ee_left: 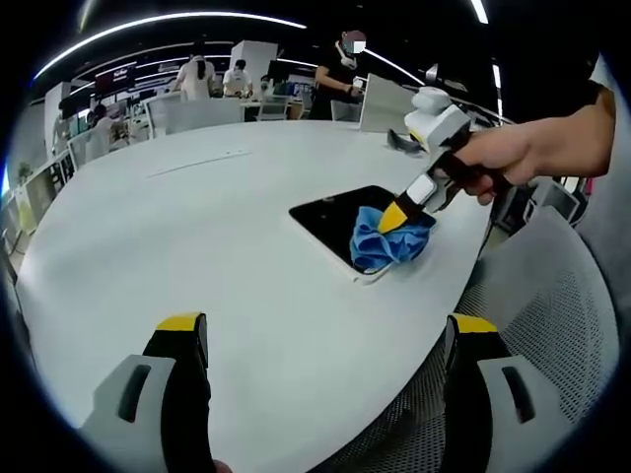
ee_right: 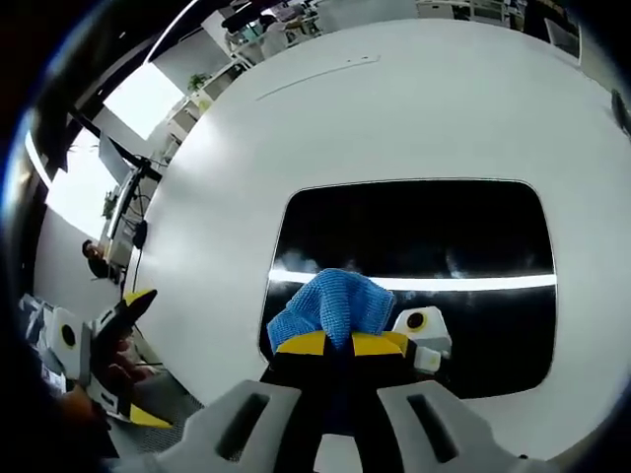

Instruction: Wipe the mirror surface with the cleaning cloth until all visible marks leave the cleaned area.

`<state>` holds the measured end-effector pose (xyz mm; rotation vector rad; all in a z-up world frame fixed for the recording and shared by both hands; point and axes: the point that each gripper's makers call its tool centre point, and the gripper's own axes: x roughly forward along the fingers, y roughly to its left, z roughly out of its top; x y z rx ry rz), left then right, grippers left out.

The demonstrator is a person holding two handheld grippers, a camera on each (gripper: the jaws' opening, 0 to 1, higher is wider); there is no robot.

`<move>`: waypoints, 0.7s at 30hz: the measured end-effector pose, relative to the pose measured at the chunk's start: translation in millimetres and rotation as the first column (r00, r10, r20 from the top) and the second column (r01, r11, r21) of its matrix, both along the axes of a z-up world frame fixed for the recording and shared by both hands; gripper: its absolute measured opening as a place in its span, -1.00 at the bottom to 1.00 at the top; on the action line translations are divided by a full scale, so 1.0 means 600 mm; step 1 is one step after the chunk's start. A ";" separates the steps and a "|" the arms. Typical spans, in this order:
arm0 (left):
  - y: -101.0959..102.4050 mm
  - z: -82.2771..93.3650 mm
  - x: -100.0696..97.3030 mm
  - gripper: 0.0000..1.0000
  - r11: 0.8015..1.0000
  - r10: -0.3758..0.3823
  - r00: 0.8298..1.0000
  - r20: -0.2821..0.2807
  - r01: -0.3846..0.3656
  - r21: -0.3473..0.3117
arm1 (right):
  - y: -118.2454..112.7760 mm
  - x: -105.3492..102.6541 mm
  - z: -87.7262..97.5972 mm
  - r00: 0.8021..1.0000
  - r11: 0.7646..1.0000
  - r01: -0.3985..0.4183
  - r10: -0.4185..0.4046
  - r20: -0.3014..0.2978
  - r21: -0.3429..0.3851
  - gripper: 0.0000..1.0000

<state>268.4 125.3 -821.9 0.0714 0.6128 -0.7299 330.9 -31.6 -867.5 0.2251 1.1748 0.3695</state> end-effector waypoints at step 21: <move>-0.005 0.002 -0.002 0.98 1.000 0.000 1.000 -0.016 -0.001 -0.025 | 0.064 0.004 0.001 0.999 0.999 -0.040 0.040 0.001 0.029 -0.98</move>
